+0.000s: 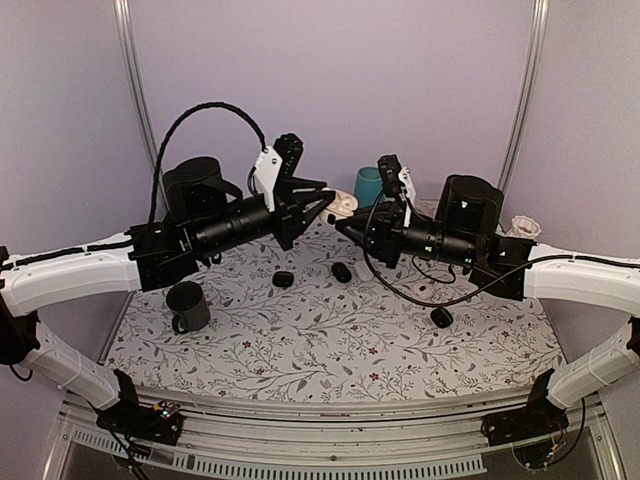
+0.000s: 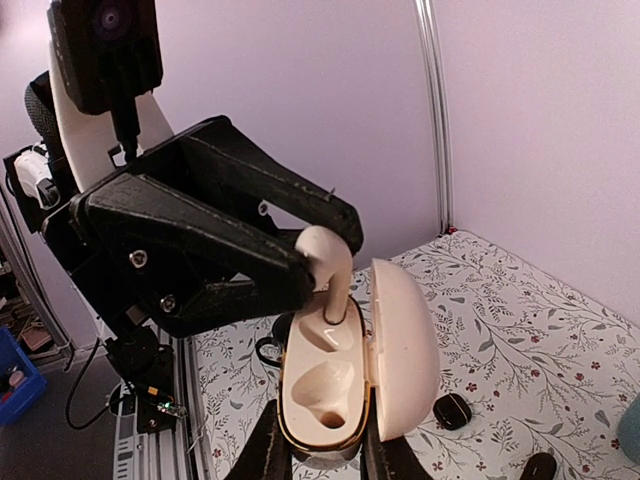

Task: Insert the wireless bluetooth earbuds into the charging case
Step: Insert the left earbud into the left side groove of the charging case, then pass from the right arm to the left

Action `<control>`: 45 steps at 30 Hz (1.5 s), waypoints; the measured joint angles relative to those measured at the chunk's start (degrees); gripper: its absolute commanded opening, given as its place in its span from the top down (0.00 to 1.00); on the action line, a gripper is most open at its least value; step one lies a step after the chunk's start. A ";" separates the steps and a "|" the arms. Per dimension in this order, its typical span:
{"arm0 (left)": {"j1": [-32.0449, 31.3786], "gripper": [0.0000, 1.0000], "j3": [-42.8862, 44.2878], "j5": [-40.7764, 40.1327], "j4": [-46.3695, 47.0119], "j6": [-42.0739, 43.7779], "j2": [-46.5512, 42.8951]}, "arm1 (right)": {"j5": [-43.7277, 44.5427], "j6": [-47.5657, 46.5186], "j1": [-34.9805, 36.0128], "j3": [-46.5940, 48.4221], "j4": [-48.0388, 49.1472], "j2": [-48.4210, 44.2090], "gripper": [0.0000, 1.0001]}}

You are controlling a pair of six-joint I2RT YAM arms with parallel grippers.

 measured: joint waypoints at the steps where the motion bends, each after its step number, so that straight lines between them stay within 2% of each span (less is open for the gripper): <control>1: 0.00 0.76 0.00 0.04 -0.17 0.00 0.00 | 0.02 0.00 0.00 0.00 -0.02 0.00 0.98; 14: 0.00 0.69 0.00 0.79 -1.66 0.00 0.00 | 0.04 -0.04 -0.09 0.00 0.31 -0.11 0.98; 23: -0.02 0.55 -0.11 0.76 -1.66 -0.15 0.00 | 0.07 -0.09 -0.09 0.00 0.33 -0.11 0.98; 28: -0.02 0.50 -0.74 0.79 -1.68 -0.72 -0.24 | 0.11 -0.11 -0.09 0.00 0.37 -0.11 0.98; 36: 0.68 0.47 -4.17 0.76 -0.33 -3.93 -4.52 | 0.46 -0.70 -0.09 0.00 0.37 -0.11 0.98; 40: 3.69 0.47 -6.60 3.54 1.09 -7.72 -7.69 | 0.46 -1.38 -0.09 0.00 0.37 -0.11 0.97; 45: 11.39 0.42 -9.29 14.03 3.13 -13.73 -9.18 | -0.87 -1.88 -0.48 0.00 0.35 -0.55 0.98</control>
